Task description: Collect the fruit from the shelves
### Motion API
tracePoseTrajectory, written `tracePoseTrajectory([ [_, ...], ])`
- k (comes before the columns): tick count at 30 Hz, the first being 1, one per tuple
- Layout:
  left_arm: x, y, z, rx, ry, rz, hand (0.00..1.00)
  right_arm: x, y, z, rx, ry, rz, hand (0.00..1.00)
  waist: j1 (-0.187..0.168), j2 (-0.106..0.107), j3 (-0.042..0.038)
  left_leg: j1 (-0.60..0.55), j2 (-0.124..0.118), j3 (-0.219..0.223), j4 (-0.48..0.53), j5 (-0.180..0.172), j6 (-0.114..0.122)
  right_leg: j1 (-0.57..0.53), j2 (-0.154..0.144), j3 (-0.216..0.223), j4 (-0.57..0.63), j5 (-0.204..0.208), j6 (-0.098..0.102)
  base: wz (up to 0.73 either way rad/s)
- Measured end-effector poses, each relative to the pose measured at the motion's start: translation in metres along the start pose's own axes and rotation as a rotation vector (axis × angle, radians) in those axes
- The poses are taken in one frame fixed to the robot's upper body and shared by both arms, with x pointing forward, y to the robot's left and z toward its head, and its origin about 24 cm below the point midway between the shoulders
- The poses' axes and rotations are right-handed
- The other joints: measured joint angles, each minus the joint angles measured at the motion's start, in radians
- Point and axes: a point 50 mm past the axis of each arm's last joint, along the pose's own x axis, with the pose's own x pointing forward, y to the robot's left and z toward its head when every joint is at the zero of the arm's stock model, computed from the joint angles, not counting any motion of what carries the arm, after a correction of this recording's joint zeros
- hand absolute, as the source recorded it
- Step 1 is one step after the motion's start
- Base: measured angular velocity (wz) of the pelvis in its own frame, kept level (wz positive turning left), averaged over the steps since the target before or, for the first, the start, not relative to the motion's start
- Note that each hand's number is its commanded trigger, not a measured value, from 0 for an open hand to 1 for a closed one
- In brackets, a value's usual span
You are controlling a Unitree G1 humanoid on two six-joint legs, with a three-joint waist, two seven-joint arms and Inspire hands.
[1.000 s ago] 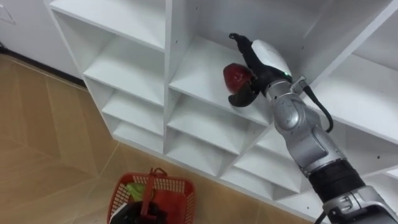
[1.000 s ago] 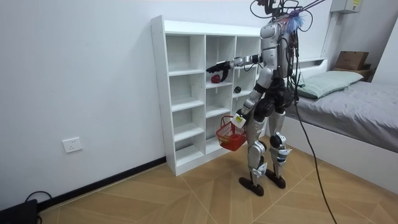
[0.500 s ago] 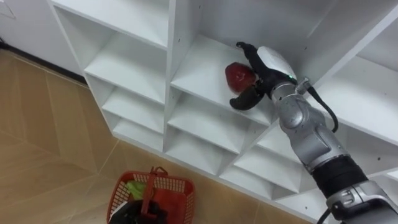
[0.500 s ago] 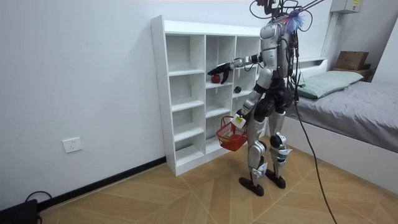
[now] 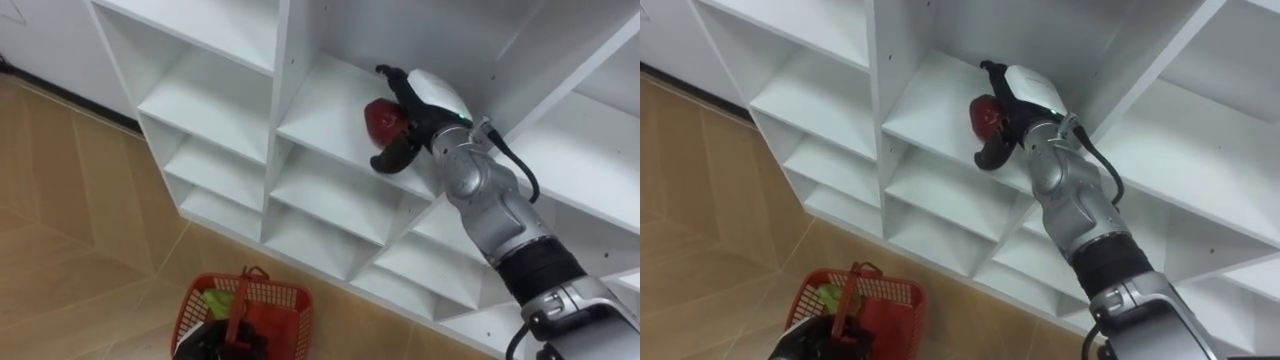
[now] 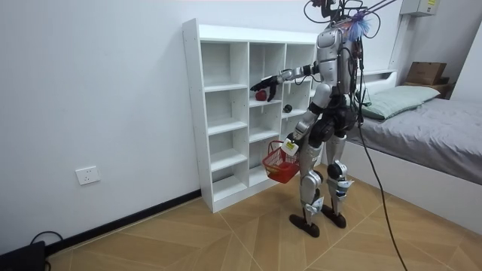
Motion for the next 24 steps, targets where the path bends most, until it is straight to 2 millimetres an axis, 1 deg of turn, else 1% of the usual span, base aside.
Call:
tracePoseTrajectory([
  [2, 0.0, 0.0, 0.0001, 0.0, 0.0, 0.0, 1.0, 0.0, 0.0, 0.0, 0.0, 0.0, 0.0, 0.09, 0.0, 0.0, -0.0001, 0.0, 0.0, -0.002, 0.001, 0.0, 0.0, 0.001, 0.0, 0.0, 0.0, 0.0, 0.0, 0.0],
  [4, 0.0002, 0.0, 0.0007, 0.0, -0.001, 0.001, 1.0, 0.0, 0.0, -0.0001, 0.0, 0.001, 0.0, 0.27, 0.0, 0.0, -0.0002, -0.001, 0.0, -0.003, 0.002, 0.0, 0.0, 0.001, 0.001, 0.0, 0.0, 0.0, 0.0, 0.0],
  [5, 0.0002, 0.0, 0.0006, 0.0, -0.001, 0.001, 1.0, 0.0, 0.0, -0.0001, 0.0, 0.001, 0.0, 0.51, 0.0, 0.0, -0.0003, -0.001, 0.0, -0.004, 0.002, 0.0, 0.0, 0.002, 0.001, 0.0, 0.0, 0.0, 0.0, 0.0],
  [6, 0.0002, 0.0, 0.0006, 0.001, -0.001, 0.001, 1.0, 0.0, 0.0002, -0.0001, -0.001, 0.001, 0.002, 0.68, 0.0, 0.0, -0.0004, -0.001, 0.0, -0.004, 0.002, 0.0, 0.0, 0.002, 0.001, 0.0, 0.0, 0.0, 0.0, 0.0],
  [7, 0.0002, 0.0, 0.0006, 0.001, -0.001, 0.001, 1.0, 0.0, 0.0003, 0.0, -0.001, 0.001, 0.003, 0.73, 0.0, -0.001, -0.0004, 0.0, 0.0, -0.004, 0.003, 0.0, 0.0, 0.002, 0.001, 0.0, 0.0, 0.0, 0.0, 0.0],
  [8, 0.0002, 0.0, 0.0003, 0.0, 0.001, 0.002, 1.0, 0.0, 0.0006, 0.0002, -0.002, 0.0, 0.006, 0.91, 0.0, -0.001, -0.0006, -0.001, 0.0, -0.004, 0.003, 0.0, 0.0, 0.002, 0.001, 0.0, 0.0, 0.0, 0.0, 0.0],
  [9, 0.0002, 0.0, 0.0001, 0.0, 0.002, 0.002, 1.0, 0.0, 0.0007, 0.0001, -0.002, 0.001, 0.008, 0.97, 0.0, -0.001, -0.0006, 0.0, 0.0, -0.004, 0.003, 0.0, 0.0, 0.003, 0.001, 0.0, 0.0, 0.0, 0.0, 0.0],
  [10, 0.0001, 0.0, -0.0004, -0.001, 0.006, 0.003, 1.0, 0.0, 0.0009, 0.0, -0.003, 0.003, 0.011, 1.0, 0.0, -0.001, -0.0007, 0.0, 0.0, -0.004, 0.003, 0.0, 0.0, 0.003, 0.001, -0.001, 0.0, 0.0, 0.0, 0.0],
  [24, 0.0003, -0.0004, -0.0007, -0.003, 0.009, 0.006, 1.0, -0.0001, 0.004, -0.0045, -0.043, 0.03, 0.053, 1.0, -0.001, -0.001, -0.0008, -0.003, 0.0, -0.007, 0.005, 0.001, -0.001, 0.003, 0.001, -0.003, 0.0, 0.0, 0.0, 0.0],
])
